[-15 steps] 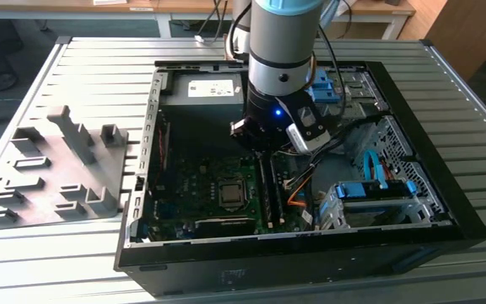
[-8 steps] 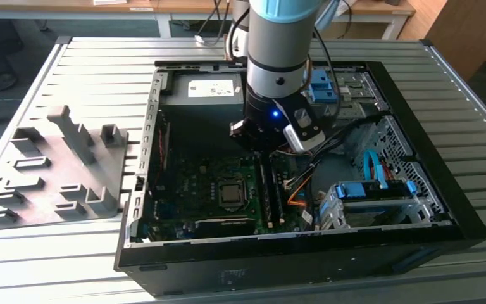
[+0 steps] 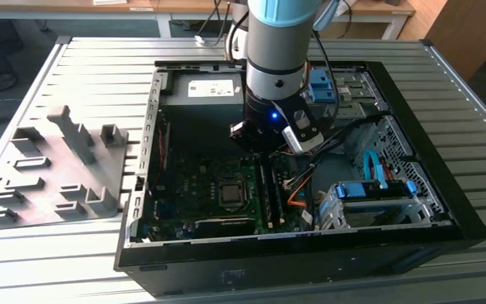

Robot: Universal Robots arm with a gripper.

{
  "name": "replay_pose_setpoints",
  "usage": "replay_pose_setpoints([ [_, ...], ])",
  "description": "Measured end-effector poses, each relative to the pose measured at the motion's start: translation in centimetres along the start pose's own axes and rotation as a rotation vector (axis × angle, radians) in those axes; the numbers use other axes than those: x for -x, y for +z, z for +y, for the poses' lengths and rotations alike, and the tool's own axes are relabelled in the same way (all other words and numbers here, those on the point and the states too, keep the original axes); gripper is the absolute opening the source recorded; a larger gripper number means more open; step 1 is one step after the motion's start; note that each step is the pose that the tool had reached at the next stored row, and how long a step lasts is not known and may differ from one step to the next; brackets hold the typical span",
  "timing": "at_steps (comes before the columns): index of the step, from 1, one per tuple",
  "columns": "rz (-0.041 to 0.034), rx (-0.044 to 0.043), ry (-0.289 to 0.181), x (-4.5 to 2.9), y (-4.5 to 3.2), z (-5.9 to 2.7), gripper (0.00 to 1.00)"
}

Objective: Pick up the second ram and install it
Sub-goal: 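Press down the second ram until it locks into place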

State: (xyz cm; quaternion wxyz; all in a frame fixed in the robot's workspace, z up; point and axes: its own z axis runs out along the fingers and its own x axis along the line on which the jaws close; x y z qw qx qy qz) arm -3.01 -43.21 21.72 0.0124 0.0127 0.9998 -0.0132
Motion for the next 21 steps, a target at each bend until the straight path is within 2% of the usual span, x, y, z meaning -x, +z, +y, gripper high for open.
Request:
replay_pose_setpoints([
  [3,-0.0012,0.003,0.0,0.02,-0.23,0.06,0.1],
  [6,-0.0004,0.0004,0.0,0.03,-1.25,-0.01,0.1],
  [7,-0.0005,0.0007,0.0,0.04,-1.26,-0.15,0.1],
  [21,-0.0004,-0.0008,0.0,0.09,-1.03,-5.65,0.1],
])
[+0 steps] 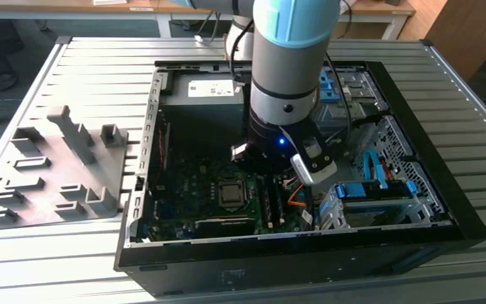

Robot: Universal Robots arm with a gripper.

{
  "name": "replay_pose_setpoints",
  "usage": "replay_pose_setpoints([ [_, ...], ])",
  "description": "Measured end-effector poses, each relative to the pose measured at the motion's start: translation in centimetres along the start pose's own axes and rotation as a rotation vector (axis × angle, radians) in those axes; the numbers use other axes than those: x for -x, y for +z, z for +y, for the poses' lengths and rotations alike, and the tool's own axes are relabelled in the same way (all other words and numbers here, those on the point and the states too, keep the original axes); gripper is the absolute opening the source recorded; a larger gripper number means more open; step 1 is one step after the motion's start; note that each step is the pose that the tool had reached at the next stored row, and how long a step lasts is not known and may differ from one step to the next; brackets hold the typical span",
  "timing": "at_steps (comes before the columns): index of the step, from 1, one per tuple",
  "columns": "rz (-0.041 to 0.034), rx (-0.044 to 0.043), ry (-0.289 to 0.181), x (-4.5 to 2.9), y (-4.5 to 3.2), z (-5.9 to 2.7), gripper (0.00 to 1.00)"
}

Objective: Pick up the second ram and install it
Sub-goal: 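Press down the second ram until it locks into place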

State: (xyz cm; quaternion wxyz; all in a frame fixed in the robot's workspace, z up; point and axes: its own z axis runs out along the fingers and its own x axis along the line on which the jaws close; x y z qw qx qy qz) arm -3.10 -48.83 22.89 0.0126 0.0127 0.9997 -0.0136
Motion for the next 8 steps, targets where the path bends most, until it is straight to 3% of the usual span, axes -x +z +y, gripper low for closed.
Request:
replay_pose_setpoints([
  [3,0.0,-0.003,0.0,0.01,0.24,-0.67,0.1],
  [8,0.0,-0.0117,0.0,0.0,0.8,-0.75,0.1],
])
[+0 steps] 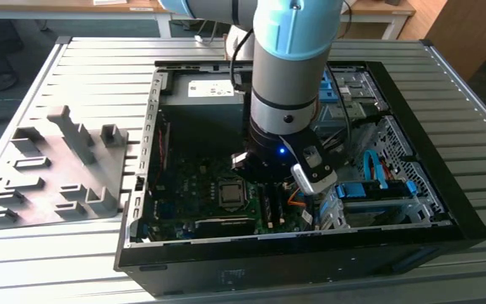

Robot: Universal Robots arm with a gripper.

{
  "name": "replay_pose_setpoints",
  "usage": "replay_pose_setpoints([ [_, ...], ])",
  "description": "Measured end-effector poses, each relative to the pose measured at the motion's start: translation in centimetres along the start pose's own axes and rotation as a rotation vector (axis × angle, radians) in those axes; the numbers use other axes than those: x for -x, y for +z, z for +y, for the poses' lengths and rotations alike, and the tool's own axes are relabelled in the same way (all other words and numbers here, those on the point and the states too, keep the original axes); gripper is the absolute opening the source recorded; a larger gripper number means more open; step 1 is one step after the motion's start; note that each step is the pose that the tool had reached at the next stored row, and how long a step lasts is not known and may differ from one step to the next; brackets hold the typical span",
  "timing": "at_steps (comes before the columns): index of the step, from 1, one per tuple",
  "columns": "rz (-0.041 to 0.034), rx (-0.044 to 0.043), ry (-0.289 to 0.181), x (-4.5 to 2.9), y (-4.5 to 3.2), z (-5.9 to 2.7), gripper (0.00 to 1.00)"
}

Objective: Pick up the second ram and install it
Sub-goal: 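Press down the second ram until it locks into place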

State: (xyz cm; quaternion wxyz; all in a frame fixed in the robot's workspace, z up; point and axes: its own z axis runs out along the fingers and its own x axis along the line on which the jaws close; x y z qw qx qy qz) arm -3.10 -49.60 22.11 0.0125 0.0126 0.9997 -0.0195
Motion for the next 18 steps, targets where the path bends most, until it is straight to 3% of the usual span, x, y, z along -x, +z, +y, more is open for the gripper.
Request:
replay_pose_setpoints([
  [4,0.0006,-0.0088,0.0,-0.02,0.41,0.0,0.1],
  [8,0.0006,-0.0106,0.0,-0.02,0.68,0.02,0.1],
  [11,-0.0051,-0.0071,0.0,-0.07,-0.01,0.04,0.1],
  [13,-0.0052,-0.0101,0.0,-0.07,-0.74,-0.03,0.1],
  [15,-0.0056,-0.0094,0.0,-0.09,-0.77,0.4,0.1],
  [18,-0.0054,-0.0108,0.0,-0.12,-0.85,1.77,0.1],
])
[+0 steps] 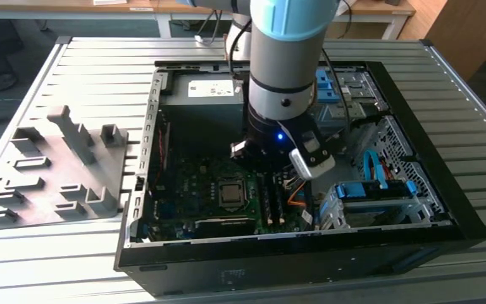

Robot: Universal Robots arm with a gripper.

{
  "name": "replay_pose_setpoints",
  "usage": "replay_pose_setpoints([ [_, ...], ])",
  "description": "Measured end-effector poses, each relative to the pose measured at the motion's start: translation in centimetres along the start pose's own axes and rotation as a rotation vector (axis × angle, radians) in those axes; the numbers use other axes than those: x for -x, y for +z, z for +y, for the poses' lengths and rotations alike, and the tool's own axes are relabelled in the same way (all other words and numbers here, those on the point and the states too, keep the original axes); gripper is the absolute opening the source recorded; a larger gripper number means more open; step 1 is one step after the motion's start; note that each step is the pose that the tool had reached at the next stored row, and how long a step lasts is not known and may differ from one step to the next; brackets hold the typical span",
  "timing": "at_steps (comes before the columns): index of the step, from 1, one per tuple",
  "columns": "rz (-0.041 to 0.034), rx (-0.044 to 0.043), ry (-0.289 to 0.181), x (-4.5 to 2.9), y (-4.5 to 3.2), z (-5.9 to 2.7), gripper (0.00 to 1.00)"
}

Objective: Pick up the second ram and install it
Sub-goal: 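Press down the second ram until it locks into place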

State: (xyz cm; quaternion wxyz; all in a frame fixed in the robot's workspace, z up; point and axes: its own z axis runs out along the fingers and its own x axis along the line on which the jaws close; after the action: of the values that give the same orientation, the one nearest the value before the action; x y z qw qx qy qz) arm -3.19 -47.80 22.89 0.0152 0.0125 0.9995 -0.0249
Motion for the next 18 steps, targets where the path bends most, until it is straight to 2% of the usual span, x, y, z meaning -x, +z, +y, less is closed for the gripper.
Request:
replay_pose_setpoints([
  [3,0.0,-0.0002,0.0,-0.03,-0.06,1.2,0.1],
  [5,0.0,-0.0003,0.0,-0.02,-0.42,1.21,0.1],
  [13,-0.0002,-0.0001,0.0,0.09,-4.0,1.04,0.1],
  [14,-0.0001,-0.0003,0.0,0.1,-4.22,1.03,0.1],
  [18,-0.0002,-0.0001,0.0,0.1,-4.23,1.03,0.1],
])
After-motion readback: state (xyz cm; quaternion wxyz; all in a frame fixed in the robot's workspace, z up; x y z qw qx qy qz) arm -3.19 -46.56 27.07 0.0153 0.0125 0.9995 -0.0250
